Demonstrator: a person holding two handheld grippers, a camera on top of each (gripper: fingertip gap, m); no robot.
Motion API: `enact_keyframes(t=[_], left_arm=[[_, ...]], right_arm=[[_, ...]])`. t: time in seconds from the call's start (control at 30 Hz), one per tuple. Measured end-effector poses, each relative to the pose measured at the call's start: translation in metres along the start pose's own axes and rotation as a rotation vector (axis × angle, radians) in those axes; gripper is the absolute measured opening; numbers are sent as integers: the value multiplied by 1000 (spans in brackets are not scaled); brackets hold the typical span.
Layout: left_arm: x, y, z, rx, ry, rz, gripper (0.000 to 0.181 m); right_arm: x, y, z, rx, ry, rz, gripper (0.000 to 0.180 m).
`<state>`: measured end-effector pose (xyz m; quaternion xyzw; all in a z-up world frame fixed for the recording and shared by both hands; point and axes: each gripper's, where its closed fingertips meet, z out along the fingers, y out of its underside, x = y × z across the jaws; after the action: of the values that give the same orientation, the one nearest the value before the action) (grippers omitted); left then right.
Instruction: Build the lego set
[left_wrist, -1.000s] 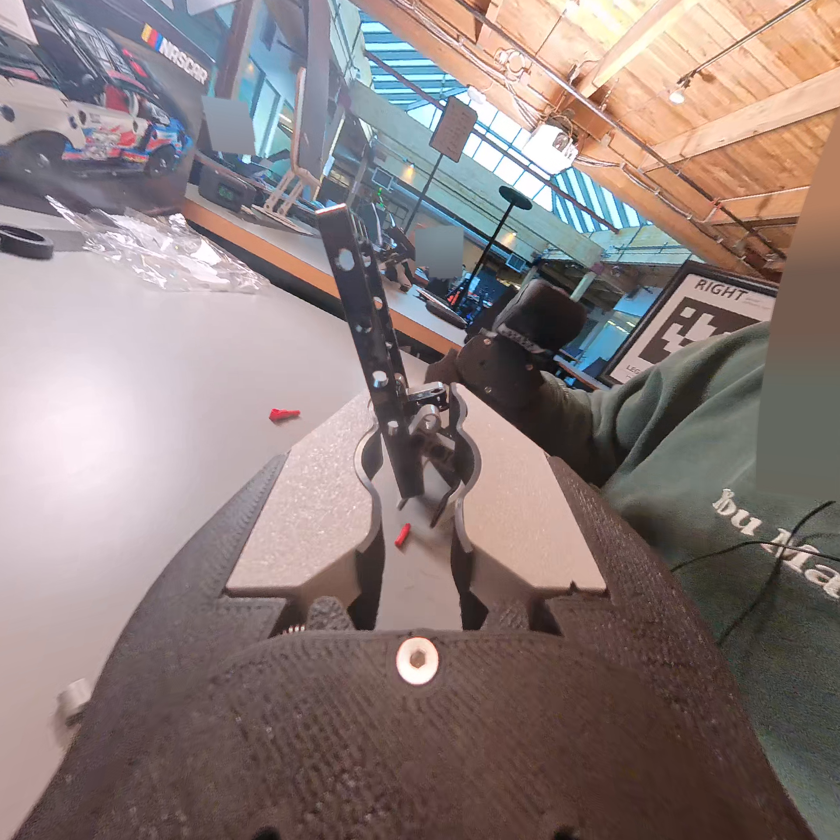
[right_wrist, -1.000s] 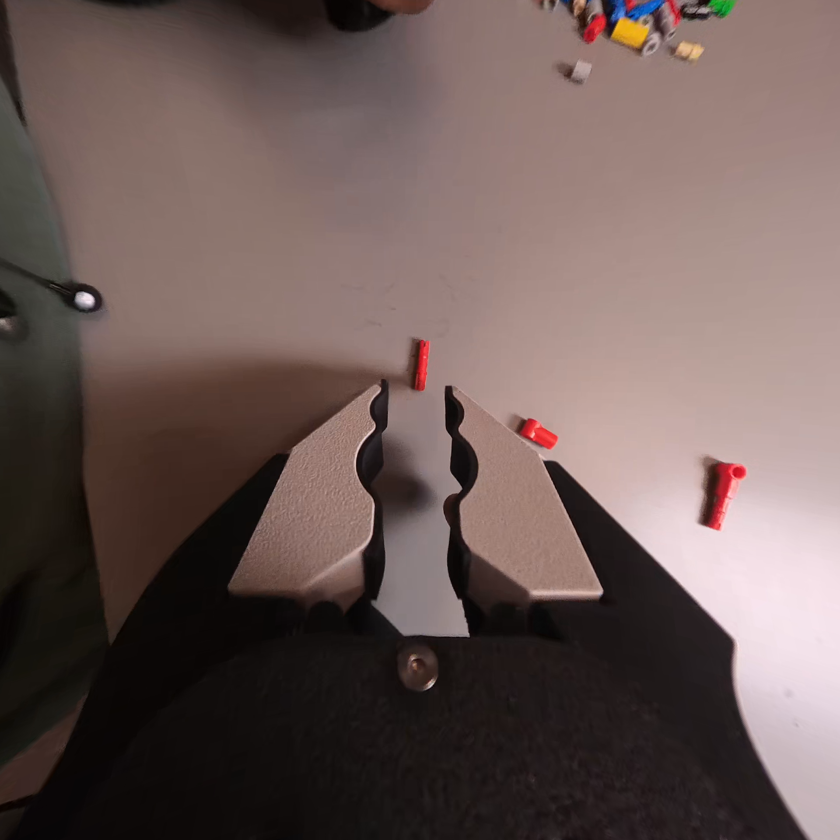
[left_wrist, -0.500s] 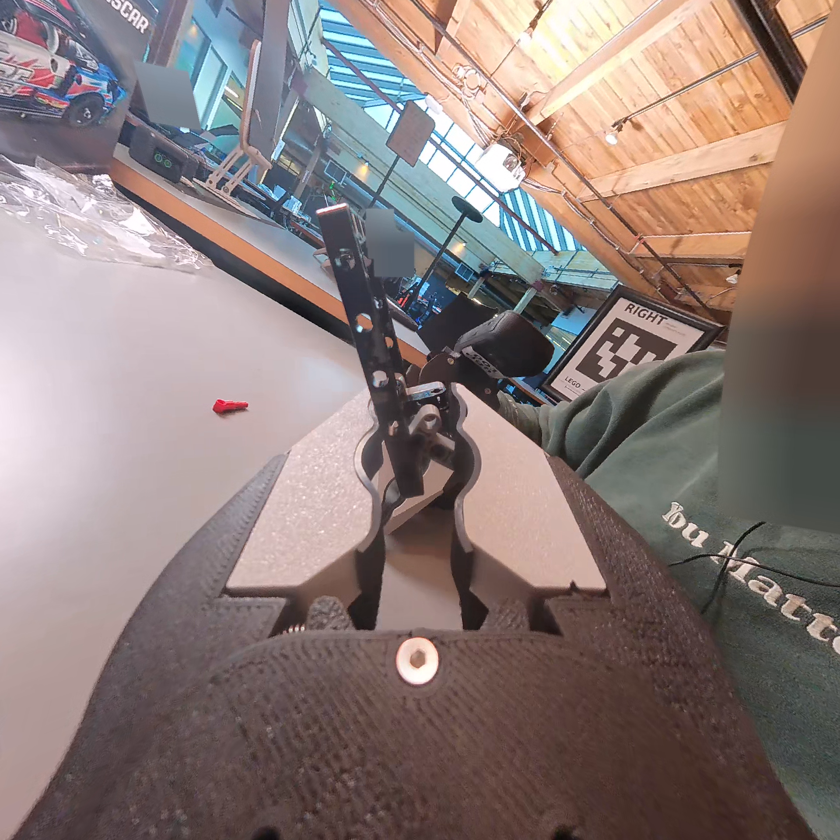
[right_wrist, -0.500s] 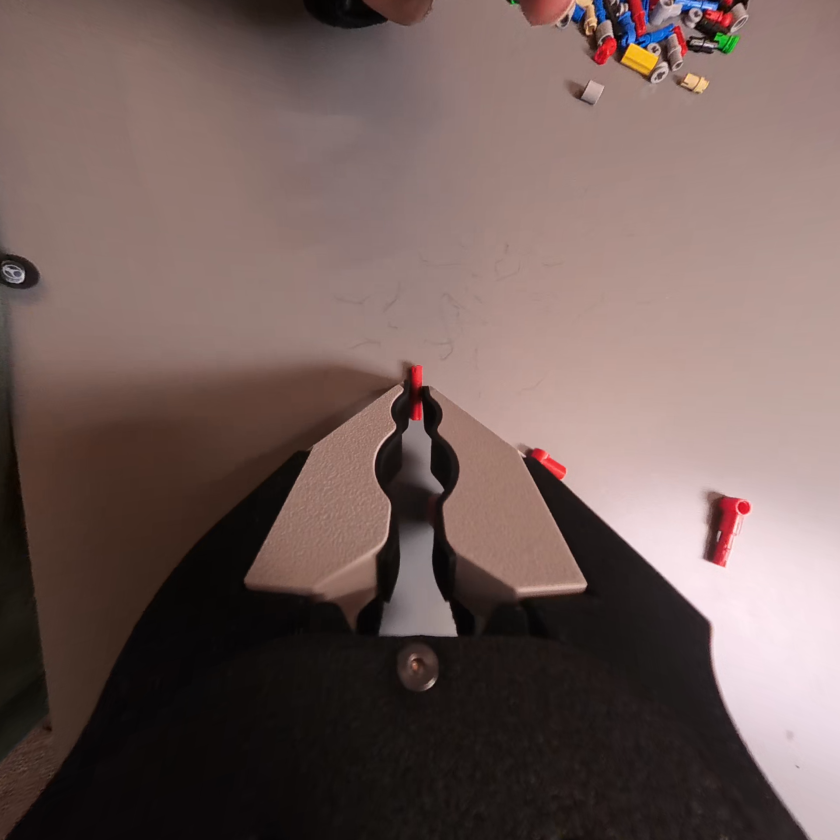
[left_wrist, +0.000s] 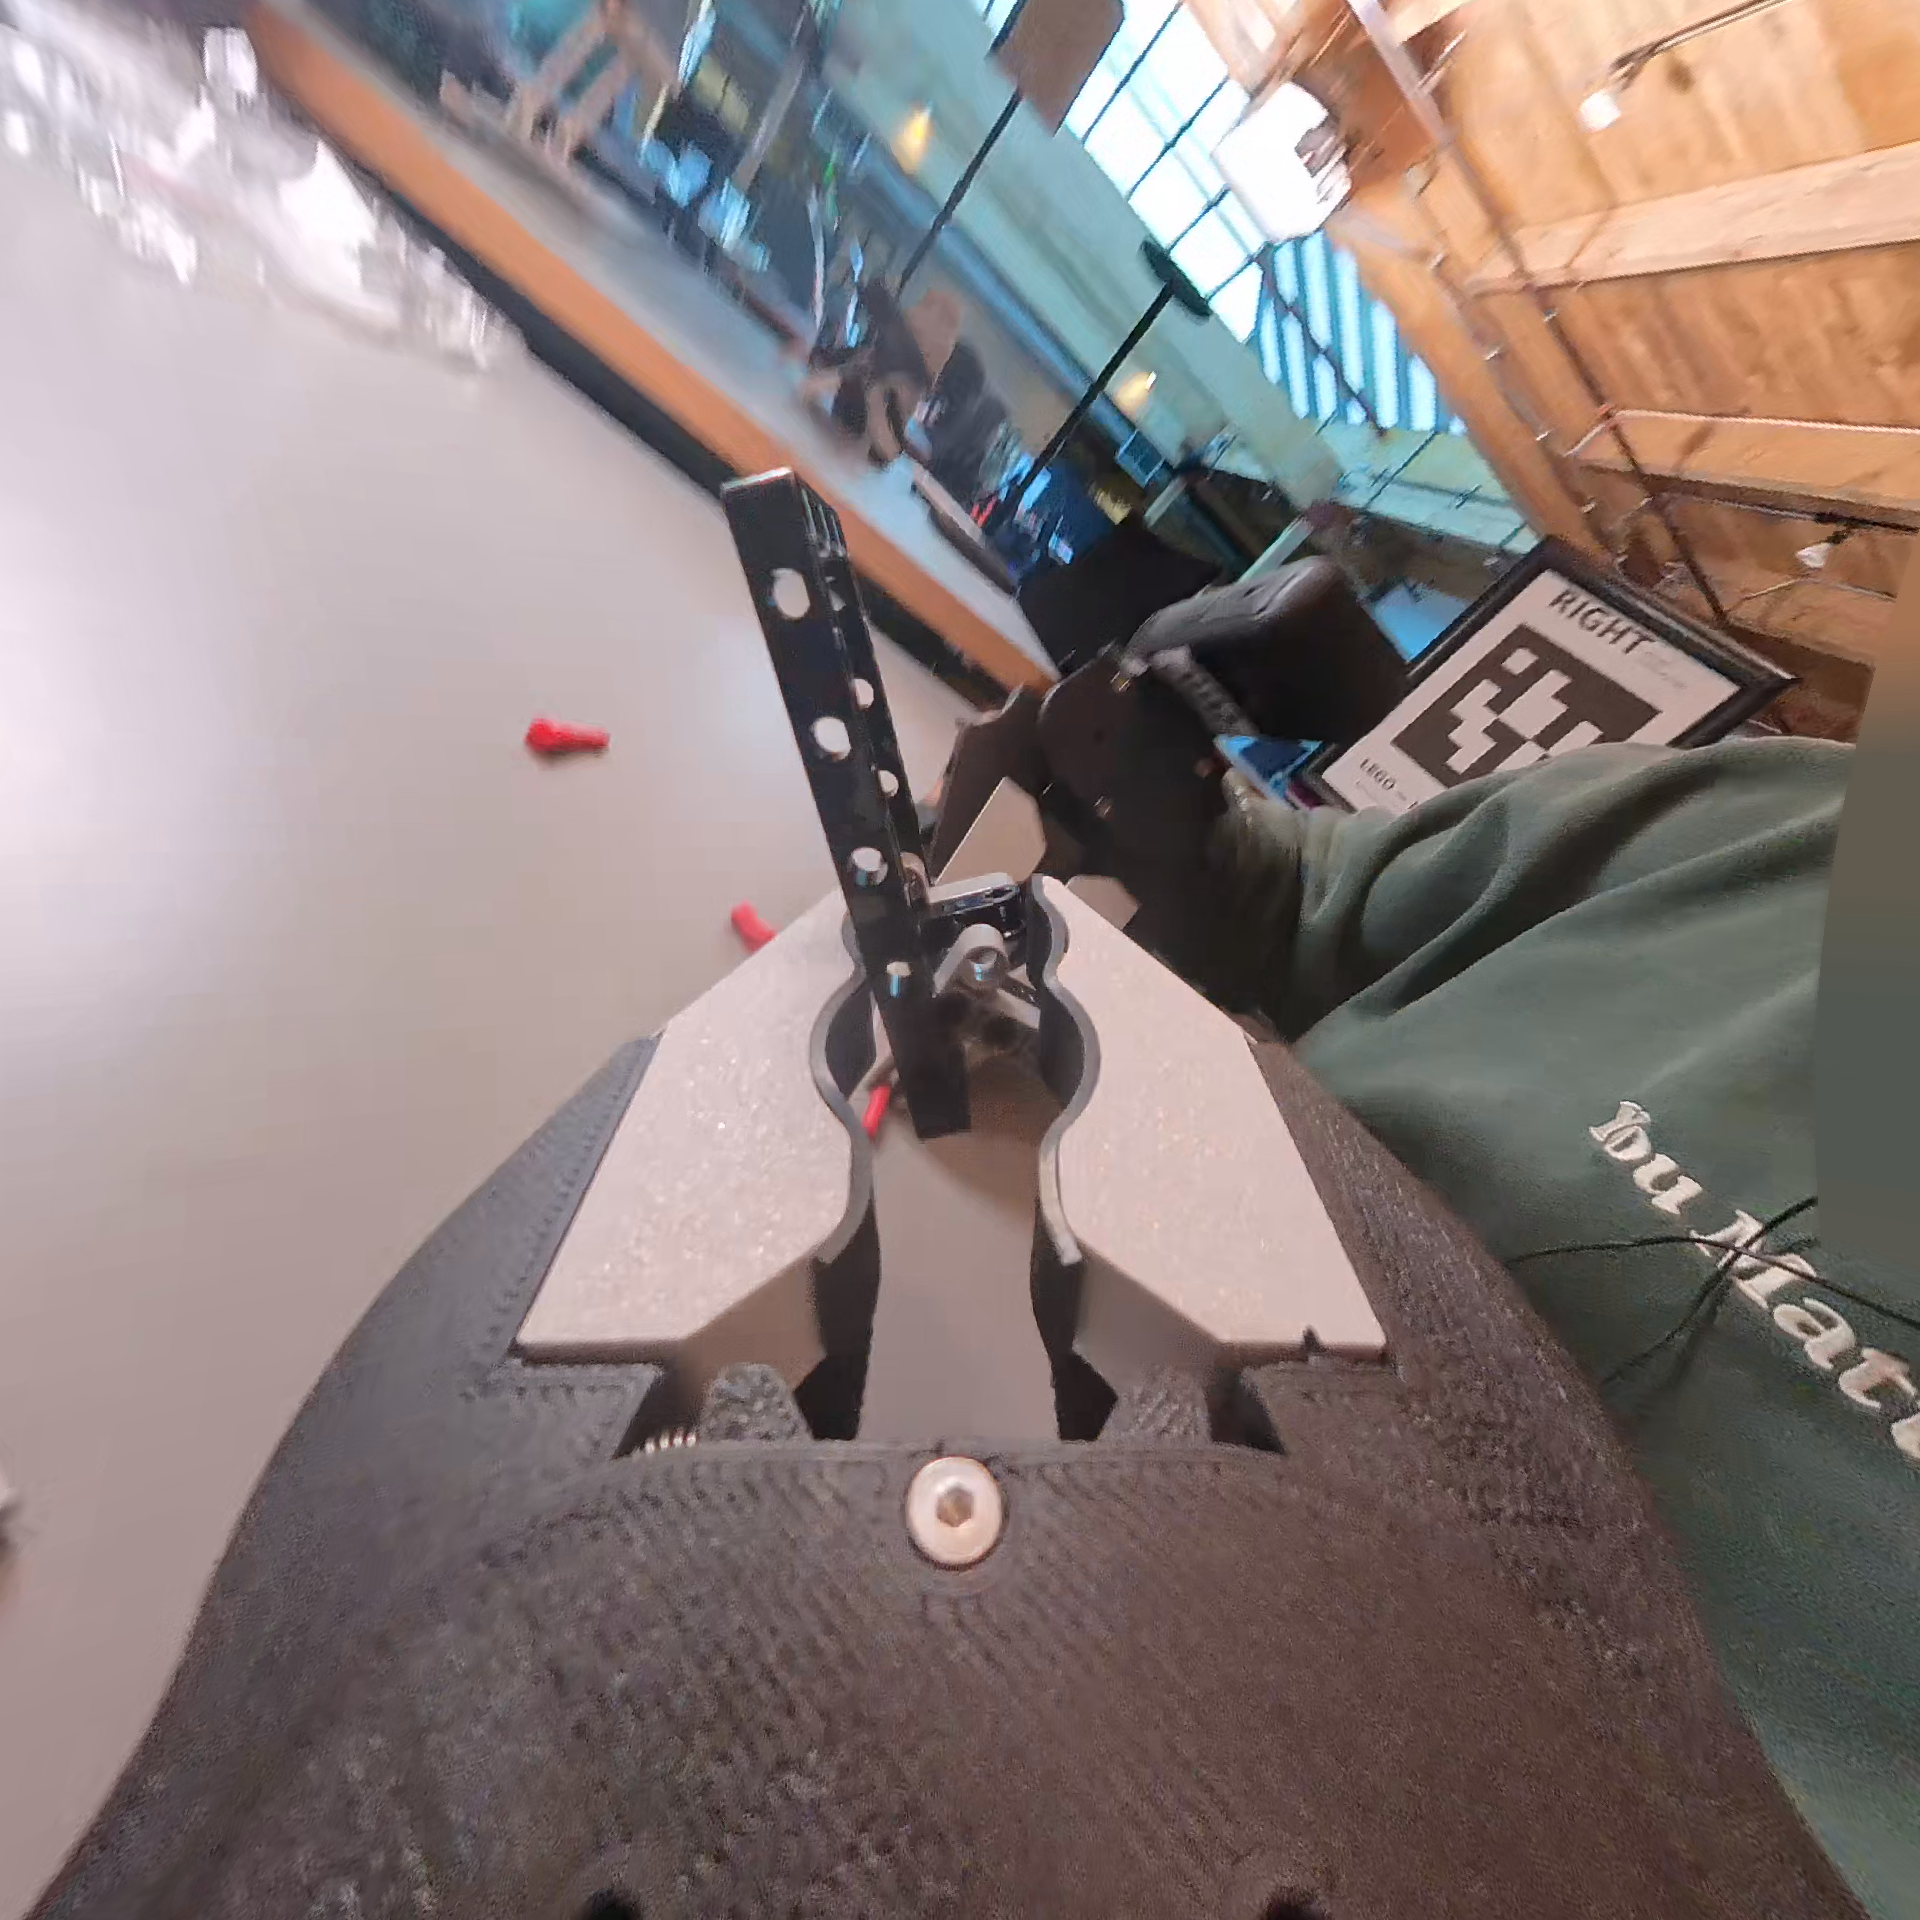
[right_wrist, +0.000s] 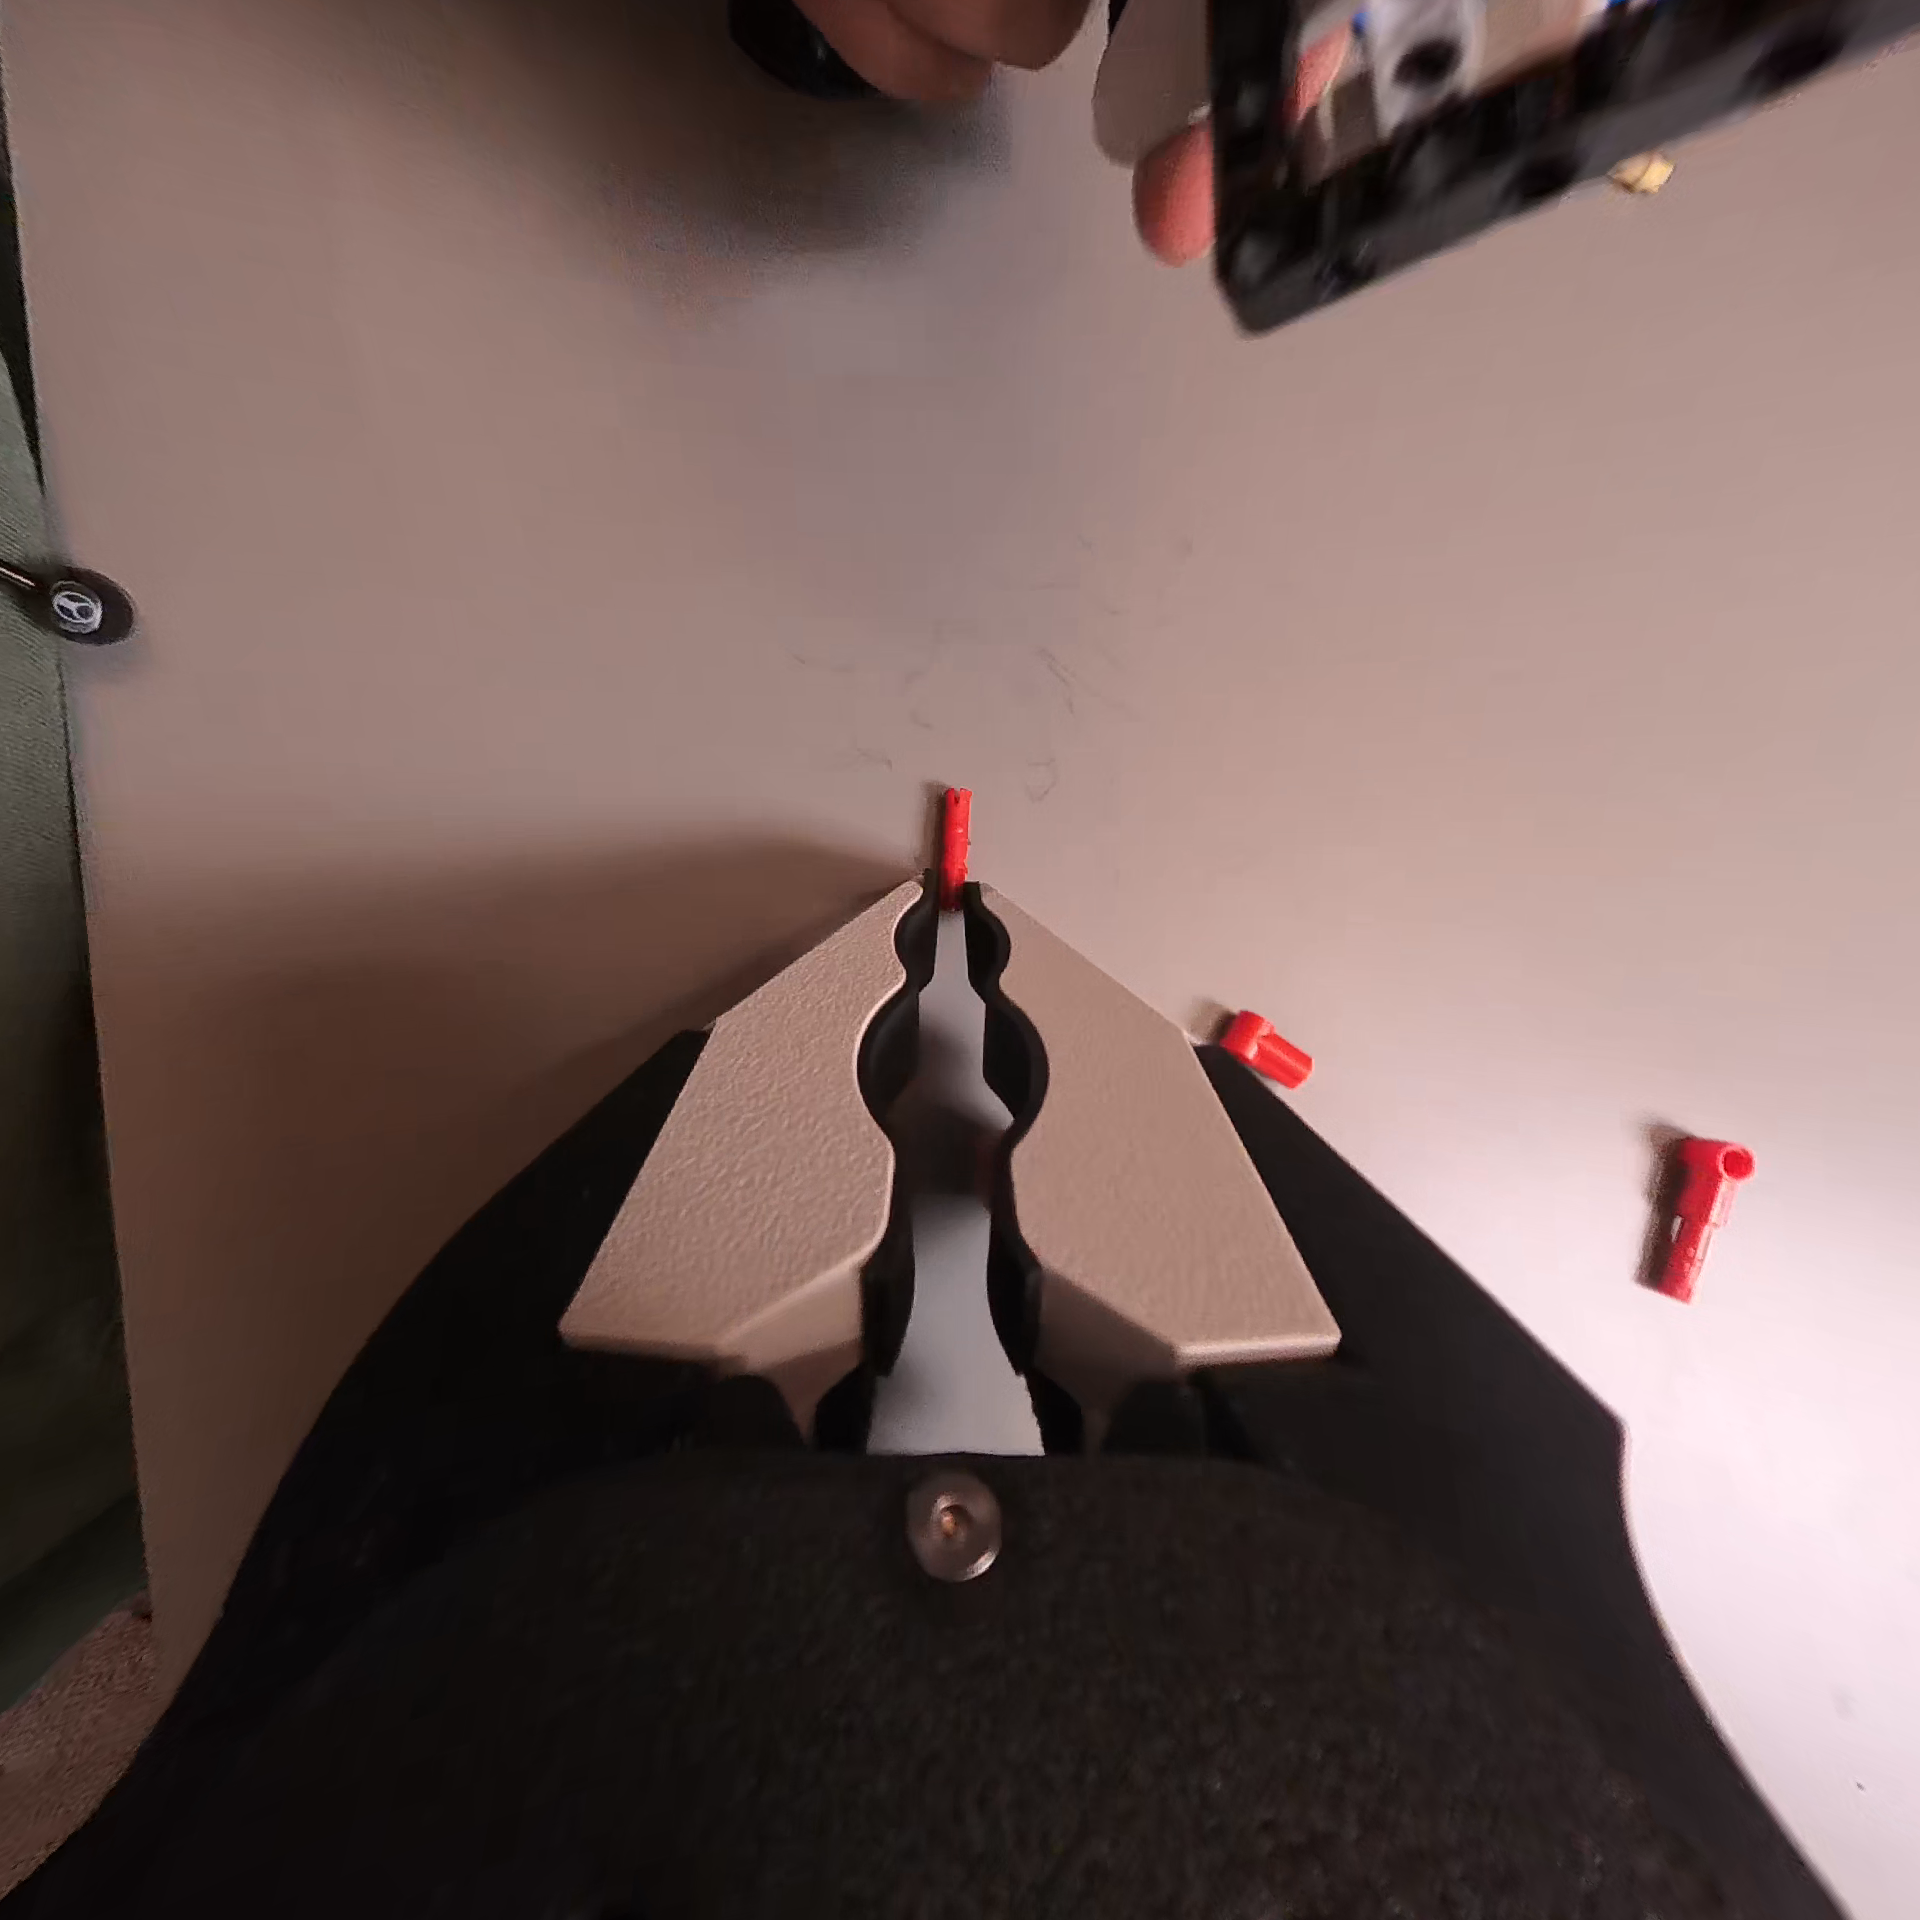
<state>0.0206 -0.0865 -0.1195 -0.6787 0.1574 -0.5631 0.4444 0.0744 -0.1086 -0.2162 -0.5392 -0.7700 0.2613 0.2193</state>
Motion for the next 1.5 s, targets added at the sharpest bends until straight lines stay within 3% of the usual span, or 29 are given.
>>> enact_keyframes(t=[0.03, 0.2, 0.4, 0.63, 0.77, 0.87, 0.93, 1.07, 1.27, 1.5], left_arm=[[-7, 8, 1, -47, -24, -49, 25], [-31, 51, 1, -283, -151, -225, 25], [-38, 66, 1, -469, -311, -47, 26], [-50, 66, -14, -583, -442, 102, 59], [-46, 56, -25, -573, -433, 162, 73], [-36, 29, -30, -505, -430, 335, 58], [-12, 23, -22, -475, -325, 421, 43], [12, 43, 5, -491, -203, 545, 31], [20, 51, 16, -458, -144, 501, 5], [28, 50, 18, -411, -85, 462, 4]], right_arm=[[0, 0, 0, -3, -3, -1, 2], [1, 3, -7, 16, -15, 34, 2], [1, 3, -10, 46, -8, 50, 2], [2, 0, -10, 66, -11, 43, 2], [9, -6, -16, 112, 11, 54, 2], [13, -18, -24, 182, 26, 42, 2], [14, -27, -28, 216, 23, 40, 2], [9, -49, -32, 262, -15, 13, 2], [-2, -63, -33, 260, -27, -60, 2], [-6, -71, -48, 366, -40, -23, 2]])
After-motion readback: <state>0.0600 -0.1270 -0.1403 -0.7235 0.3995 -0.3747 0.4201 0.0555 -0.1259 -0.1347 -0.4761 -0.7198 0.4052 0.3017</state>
